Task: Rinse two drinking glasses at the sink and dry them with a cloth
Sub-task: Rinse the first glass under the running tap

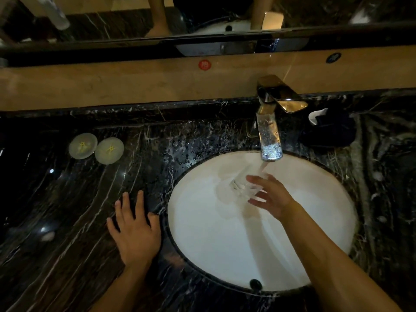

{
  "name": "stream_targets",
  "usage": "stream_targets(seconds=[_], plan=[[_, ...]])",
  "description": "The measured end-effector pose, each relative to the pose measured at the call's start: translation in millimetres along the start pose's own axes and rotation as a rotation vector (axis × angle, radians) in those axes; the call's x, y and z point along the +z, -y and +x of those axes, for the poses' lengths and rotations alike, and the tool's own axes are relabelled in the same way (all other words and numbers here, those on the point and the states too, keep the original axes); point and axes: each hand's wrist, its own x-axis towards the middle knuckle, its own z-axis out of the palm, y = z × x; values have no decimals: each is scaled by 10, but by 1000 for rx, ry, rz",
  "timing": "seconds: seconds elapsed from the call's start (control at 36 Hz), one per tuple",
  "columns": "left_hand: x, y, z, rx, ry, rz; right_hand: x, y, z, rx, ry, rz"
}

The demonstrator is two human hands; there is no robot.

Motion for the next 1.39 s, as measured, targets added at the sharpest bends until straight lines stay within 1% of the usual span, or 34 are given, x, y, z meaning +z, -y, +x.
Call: stream_targets(seconds=[0.06, 0.11, 0.28, 0.47, 0.56, 0.67, 0.78, 0.92, 0.97, 1.03, 1.08, 1.14, 1.22, 1.28, 1.33, 1.39], plan=[[0, 1, 3, -2, 3, 3, 15, -15, 7, 144, 41, 166], [1, -2, 4, -3, 1, 3, 36, -22, 20, 249, 72, 307], [5, 3, -6, 0, -18, -3, 55, -9, 65, 369, 126, 626], [14, -3, -4, 5, -21, -14, 102, 124, 26, 354, 61, 931], [11, 6, -2, -1, -10, -9, 106, 142, 12, 357, 69, 1048], [4, 3, -8, 5, -19, -16, 46, 83, -34, 335, 117, 1083], [2, -7, -10, 0, -17, -21, -112, -55, -111, 298, 214, 985], [-5, -11, -12, -3, -2, -17, -314, -135, -304, 236, 325, 725], [-2, 6, 5, -7, 6, -15, -328, -149, -364, 219, 275, 596], [-2, 8, -4, -8, 17, -16, -355, -168, -424, 182, 146, 396], [-9, -4, -16, -5, 17, -24, -379, -203, -473, 76, -24, 24], [-17, -20, -29, -1, 19, -25, -388, -262, -522, -87, -182, -350], [-32, -44, -30, -9, 28, -20, -432, -393, -545, -319, -294, -761], [-56, -58, -27, -11, 48, -19, -485, -478, -575, -410, -324, -860], [-76, -62, -15, -17, 69, -13, -533, -531, -623, -466, -338, -866], [-96, -70, -4, -21, 83, -14, -568, -548, -674, -510, -345, -809]])
